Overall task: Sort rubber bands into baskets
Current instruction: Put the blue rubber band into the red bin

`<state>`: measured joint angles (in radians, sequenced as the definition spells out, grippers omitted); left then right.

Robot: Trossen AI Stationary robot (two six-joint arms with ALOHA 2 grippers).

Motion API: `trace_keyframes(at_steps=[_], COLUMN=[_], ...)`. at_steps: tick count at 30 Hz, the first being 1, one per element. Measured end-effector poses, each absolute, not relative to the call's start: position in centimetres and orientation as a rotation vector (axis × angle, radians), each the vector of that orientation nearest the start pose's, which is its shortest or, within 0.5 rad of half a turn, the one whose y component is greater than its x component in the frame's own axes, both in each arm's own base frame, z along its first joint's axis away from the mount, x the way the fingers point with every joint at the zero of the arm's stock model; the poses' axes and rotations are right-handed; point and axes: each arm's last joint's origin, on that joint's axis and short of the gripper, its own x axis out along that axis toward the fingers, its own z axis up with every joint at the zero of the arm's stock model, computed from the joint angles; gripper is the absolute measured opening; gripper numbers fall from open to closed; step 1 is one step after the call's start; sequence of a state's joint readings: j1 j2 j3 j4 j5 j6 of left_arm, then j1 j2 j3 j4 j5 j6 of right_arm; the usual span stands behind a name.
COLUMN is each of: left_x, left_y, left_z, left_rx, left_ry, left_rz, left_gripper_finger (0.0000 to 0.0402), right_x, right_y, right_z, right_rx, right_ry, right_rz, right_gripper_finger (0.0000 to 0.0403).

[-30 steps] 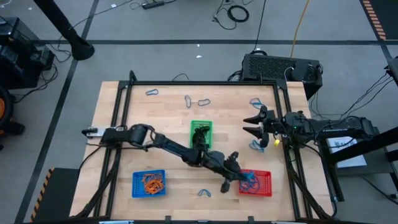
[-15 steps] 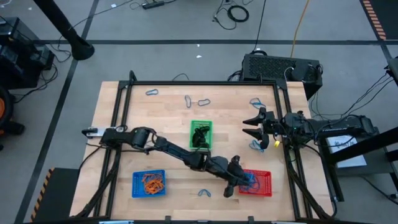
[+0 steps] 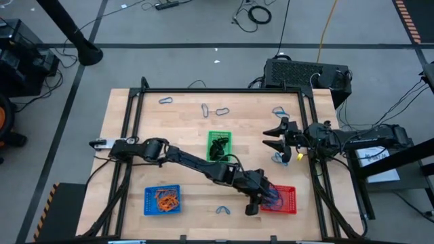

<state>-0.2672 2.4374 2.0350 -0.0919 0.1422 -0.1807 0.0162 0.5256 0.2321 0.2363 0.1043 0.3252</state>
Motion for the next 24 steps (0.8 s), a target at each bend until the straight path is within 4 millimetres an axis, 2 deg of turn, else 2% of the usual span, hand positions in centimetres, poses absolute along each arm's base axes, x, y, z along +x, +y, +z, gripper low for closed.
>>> trace_keyframes(at_steps=[3,7,13,18,22,24], left_x=[53.3,52.3,47.8,44.0,41.2,40.6], left_y=[-15.0,-14.8,-13.1,-11.7,-10.6,-9.8], left_z=[19.8,22.2,24.9,27.1,28.3,28.1], left_rx=[-0.093,-0.083,-0.005,0.052,0.168,0.19], left_ry=[0.596,0.732,1.116,1.351,1.48,1.493], left_rz=[-0.383,-0.372,-0.232,-0.071,0.125,0.207], left_gripper_finger=[0.0121,0.0121,0.0121,0.0121,0.0121,0.0121], right_x=[14.1,14.3,14.6,14.7,14.9,15.1], right_y=[-0.1,-0.1,-0.1,-0.1,-0.1,-0.1], right_z=[21.6,21.3,21.1,20.9,20.6,20.3], right_rx=[0.321,0.339,0.354,0.365,0.38,0.387], right_ry=[0.054,0.073,0.092,0.101,0.126,0.147], right_rz=[-0.098,-0.103,-0.109,-0.112,-0.119,-0.125], right_gripper_finger=[0.0196,0.0196,0.0196,0.0196,0.0196,0.0196])
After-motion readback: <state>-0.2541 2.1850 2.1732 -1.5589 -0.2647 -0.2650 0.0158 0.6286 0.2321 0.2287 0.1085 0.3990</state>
